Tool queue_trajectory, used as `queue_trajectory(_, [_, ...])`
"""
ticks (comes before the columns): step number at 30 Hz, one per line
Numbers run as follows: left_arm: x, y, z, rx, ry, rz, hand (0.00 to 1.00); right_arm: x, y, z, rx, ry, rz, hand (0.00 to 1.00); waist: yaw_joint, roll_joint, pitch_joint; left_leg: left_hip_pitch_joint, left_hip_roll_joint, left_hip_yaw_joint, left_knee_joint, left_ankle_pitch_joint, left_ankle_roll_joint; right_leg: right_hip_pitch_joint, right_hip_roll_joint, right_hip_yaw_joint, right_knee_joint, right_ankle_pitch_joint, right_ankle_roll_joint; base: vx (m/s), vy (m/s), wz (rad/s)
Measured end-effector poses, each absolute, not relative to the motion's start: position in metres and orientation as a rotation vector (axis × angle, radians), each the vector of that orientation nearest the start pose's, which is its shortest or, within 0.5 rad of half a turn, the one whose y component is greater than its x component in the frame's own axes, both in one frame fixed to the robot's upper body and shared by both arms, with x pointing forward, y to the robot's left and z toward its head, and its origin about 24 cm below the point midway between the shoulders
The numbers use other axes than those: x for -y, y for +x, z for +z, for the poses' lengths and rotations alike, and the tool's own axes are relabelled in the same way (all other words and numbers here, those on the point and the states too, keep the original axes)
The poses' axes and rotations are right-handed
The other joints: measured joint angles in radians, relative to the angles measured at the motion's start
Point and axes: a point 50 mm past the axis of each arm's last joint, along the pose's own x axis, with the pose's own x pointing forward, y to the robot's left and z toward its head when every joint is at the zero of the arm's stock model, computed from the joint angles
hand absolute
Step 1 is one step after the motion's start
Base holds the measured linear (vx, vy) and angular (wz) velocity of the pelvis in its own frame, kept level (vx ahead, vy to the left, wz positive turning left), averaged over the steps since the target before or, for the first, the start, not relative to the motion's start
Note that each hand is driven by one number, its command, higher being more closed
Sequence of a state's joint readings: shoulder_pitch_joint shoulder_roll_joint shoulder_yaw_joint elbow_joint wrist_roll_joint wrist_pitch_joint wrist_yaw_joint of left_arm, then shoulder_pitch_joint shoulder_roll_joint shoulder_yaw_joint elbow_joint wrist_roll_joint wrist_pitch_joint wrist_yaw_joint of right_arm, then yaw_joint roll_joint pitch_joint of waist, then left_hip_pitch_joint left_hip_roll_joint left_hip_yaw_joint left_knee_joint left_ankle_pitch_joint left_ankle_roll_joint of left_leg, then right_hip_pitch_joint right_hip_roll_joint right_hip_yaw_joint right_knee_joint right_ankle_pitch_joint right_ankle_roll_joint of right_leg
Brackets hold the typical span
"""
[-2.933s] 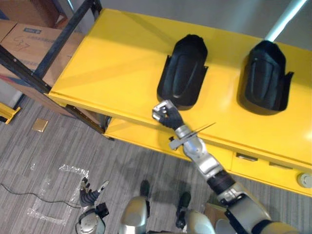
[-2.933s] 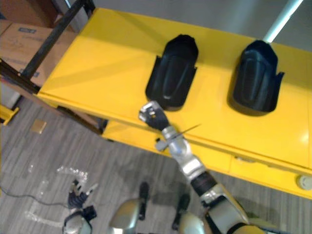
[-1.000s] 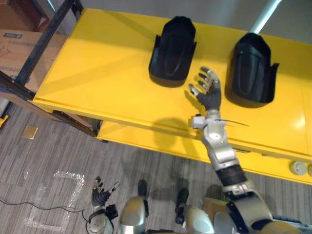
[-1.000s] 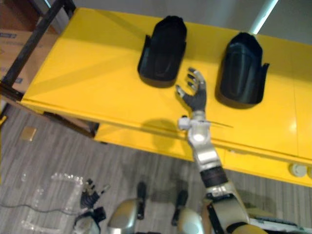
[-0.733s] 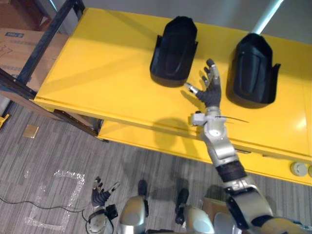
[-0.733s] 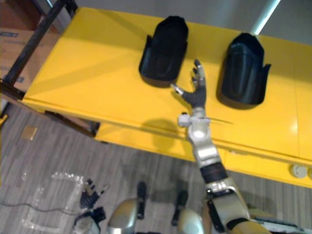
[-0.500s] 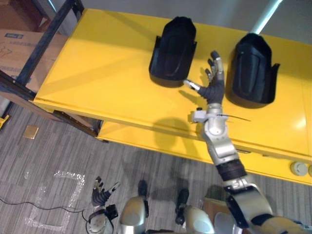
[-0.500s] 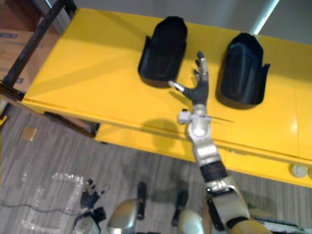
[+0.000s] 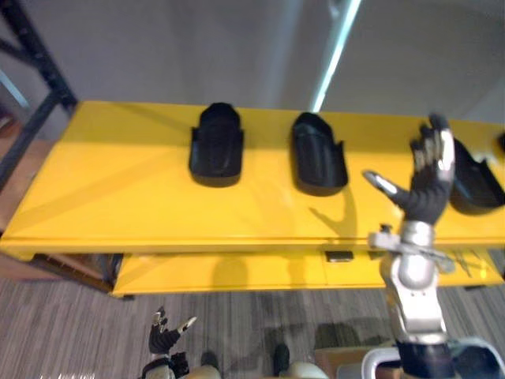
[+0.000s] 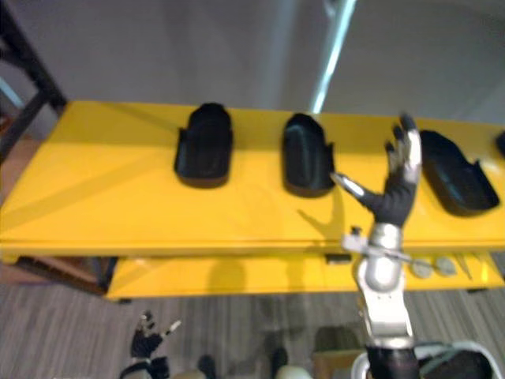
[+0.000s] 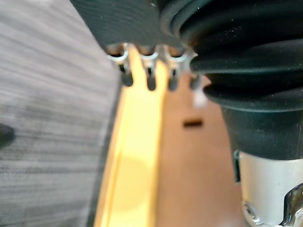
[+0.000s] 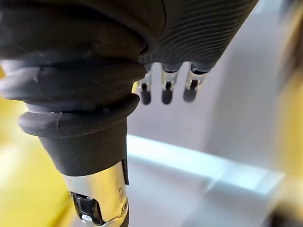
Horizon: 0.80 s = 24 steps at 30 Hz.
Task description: Walk over and take plastic housings, then place them on the shelf
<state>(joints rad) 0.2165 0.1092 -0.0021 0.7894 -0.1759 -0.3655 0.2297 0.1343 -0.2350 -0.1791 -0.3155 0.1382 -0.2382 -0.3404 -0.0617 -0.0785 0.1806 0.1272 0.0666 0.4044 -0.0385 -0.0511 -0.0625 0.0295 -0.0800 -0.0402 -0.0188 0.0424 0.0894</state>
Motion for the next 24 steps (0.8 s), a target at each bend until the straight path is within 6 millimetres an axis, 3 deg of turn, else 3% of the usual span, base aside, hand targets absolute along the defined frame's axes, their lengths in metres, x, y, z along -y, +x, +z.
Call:
queue_trajectory(4, [-0.208,0.109,-0.127,-0.68,0.052,0.344,0.0,0.281,0.164,0.083,0.309,0.102,-0.658,0.0,-0.083,0.029,-0.028,0.049,0.012,0.138,-0.004,-0.024,-0.015,-0.024,0.032,0.131,-0.006,0.021,-0.001,-0.02,0.005,-1.0])
queue_trajectory(5, [-0.208,0.109,-0.128,-0.681,0.05,0.341,0.0,0.285,0.156,0.077,0.294,0.116,-0.687,0.0,-0.093,0.035,-0.032,0.049,0.015,0.157,-0.003,-0.028,-0.019,-0.027,0.037,0.147,-0.008,0.023,-0.001,-0.04,-0.034,-0.95])
queue_trajectory(6, [-0.207,0.11,-0.128,-0.679,0.046,0.336,0.0,0.292,0.14,0.068,0.27,0.132,-0.742,0.0,-0.122,0.042,-0.037,0.064,0.018,0.189,-0.003,-0.033,-0.024,-0.029,0.046,0.177,-0.015,0.031,-0.003,-0.04,-0.049,-0.86])
queue_trajectory(7, [-0.207,0.11,-0.127,-0.68,0.044,0.337,0.0,0.296,0.126,0.063,0.264,0.148,-0.78,0.0,-0.144,0.047,-0.039,0.078,0.023,0.222,-0.003,-0.039,-0.031,-0.028,0.056,0.208,-0.024,0.038,-0.002,-0.04,-0.054,-0.84])
queue_trajectory(10, [-0.204,0.113,-0.127,-0.683,0.041,0.328,0.0,0.295,0.107,0.057,0.267,0.164,-0.81,0.0,-0.173,0.047,-0.041,0.1,0.031,0.28,-0.003,-0.049,-0.042,-0.029,0.07,0.234,-0.034,0.035,-0.002,-0.07,-0.081,-0.68])
queue_trajectory(15, [-0.188,0.119,-0.127,-0.695,0.038,0.269,0.0,0.281,0.111,0.05,0.256,0.199,-0.703,0.0,-0.172,0.052,-0.044,0.1,0.031,0.318,0.004,-0.056,-0.051,-0.06,0.072,0.233,-0.04,0.056,-0.01,-0.07,-0.066,-0.25])
queue_trajectory(17, [-0.185,0.117,-0.128,-0.698,0.045,0.258,0.0,0.268,0.128,0.047,0.261,0.245,-0.614,0.0,-0.166,0.053,-0.043,0.081,0.029,0.287,0.048,-0.07,-0.042,-0.067,0.071,0.241,-0.041,0.064,-0.009,-0.03,-0.055,-0.1])
queue_trajectory(18, [-0.186,0.116,-0.128,-0.704,0.047,0.262,0.0,0.26,0.139,0.044,0.26,0.267,-0.572,0.0,-0.159,0.05,-0.042,0.071,0.03,0.235,0.079,-0.077,-0.031,-0.066,0.073,0.251,-0.04,0.065,-0.008,0.0,-0.069,-0.31])
queue_trajectory(20, [-0.188,0.114,-0.128,-0.708,0.041,0.294,0.0,0.247,0.16,0.039,0.245,0.296,-0.486,0.0,-0.121,0.052,-0.042,0.03,0.035,0.089,0.185,-0.118,0.024,-0.076,0.072,0.297,-0.022,0.067,-0.007,0.0,-0.045,-0.6])
queue_trajectory(21, [-0.188,0.112,-0.127,-0.701,0.035,0.307,0.0,0.239,0.177,0.041,0.258,0.306,-0.417,0.0,-0.09,0.065,-0.039,-0.02,0.035,-0.026,0.272,-0.166,0.068,-0.091,0.079,0.335,-0.015,0.06,-0.017,-0.06,0.061,-0.97])
queue_trajectory(22, [-0.187,0.108,-0.126,-0.694,0.014,0.329,0.0,0.233,0.193,0.045,0.268,0.303,-0.356,0.0,-0.053,0.088,-0.029,-0.056,0.025,-0.183,0.334,-0.237,0.087,-0.106,0.095,0.385,-0.014,0.066,-0.016,-0.08,0.116,-1.07])
queue_trajectory(23, [-0.187,0.105,-0.126,-0.69,0.001,0.342,0.0,0.23,0.201,0.046,0.269,0.301,-0.332,0.0,-0.038,0.106,-0.025,-0.062,0.024,-0.244,0.351,-0.267,0.087,-0.112,0.108,0.403,-0.014,0.071,-0.013,-0.11,0.186,-1.12])
queue_trajectory(24, [-0.188,0.099,-0.127,-0.699,-0.01,0.365,0.0,0.225,0.214,0.046,0.265,0.302,-0.302,0.0,-0.01,0.133,-0.028,-0.059,0.022,-0.325,0.353,-0.303,0.052,-0.125,0.133,0.428,-0.012,0.079,-0.005,-0.12,0.174,-0.75])
